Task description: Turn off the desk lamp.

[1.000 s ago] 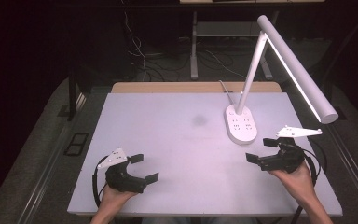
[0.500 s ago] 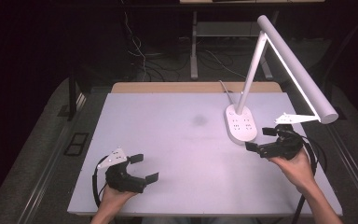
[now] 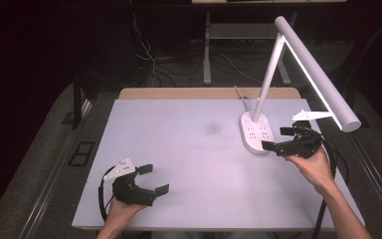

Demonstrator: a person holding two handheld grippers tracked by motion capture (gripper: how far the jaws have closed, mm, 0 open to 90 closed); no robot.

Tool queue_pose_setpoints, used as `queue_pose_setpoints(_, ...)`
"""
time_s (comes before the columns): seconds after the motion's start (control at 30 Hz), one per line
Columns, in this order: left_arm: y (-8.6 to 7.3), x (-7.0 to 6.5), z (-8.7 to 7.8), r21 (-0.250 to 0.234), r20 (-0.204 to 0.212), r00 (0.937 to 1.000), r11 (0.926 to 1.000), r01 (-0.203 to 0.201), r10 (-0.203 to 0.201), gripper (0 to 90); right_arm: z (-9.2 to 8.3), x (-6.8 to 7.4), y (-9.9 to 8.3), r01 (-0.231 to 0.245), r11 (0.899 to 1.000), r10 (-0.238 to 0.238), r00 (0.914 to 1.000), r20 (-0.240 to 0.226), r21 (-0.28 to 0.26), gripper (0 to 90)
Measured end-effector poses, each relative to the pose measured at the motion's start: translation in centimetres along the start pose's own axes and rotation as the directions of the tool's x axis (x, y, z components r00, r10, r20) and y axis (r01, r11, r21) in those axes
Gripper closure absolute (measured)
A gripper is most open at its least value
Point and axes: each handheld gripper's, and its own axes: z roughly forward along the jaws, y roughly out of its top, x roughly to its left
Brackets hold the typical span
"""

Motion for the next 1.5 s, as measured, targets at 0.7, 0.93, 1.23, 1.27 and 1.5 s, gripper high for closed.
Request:
queue_pose_setpoints(0.7, 0.0, 0.0, -0.1, -0.002, 0.000, 1.0000, 1.0000, 0.000, 0.000, 0.0, 2.3, -3.3, 1.8, -0.013, 1.000, 0.013, 0.9998, 0.015, 0.003, 0.8)
queue_pose_setpoints(0.93, 0.1, 0.0, 0.0, -0.003, 0.000, 1.0000, 1.0000, 0.000, 0.000, 0.0, 2.7, -4.8, 1.8, -0.019, 1.000, 0.019, 0.9998, 0.001, -0.010, 14.2)
queue_pose_setpoints(1.23, 0.1, 0.0, -0.2, -0.007, 0.001, 1.0000, 1.0000, -0.007, 0.007, 0.0, 3.5, -6.5, 2.4, -0.037, 0.999, 0.036, 0.9992, 0.017, 0.010, 24.7)
queue_pose_setpoints(1.27, 0.1, 0.0, -0.1, -0.007, 0.000, 1.0000, 1.0000, -0.005, 0.005, 0.0, 3.6, -6.7, 2.5, -0.038, 0.999, 0.038, 0.9991, 0.019, 0.013, 26.5)
queue_pose_setpoints(1.5, 0.1, 0.0, -0.2, -0.008, 0.002, 1.0000, 1.0000, -0.005, 0.005, 0.0, 4.7, -8.0, 3.0, -0.048, 0.998, 0.047, 0.9985, 0.028, 0.040, 42.1)
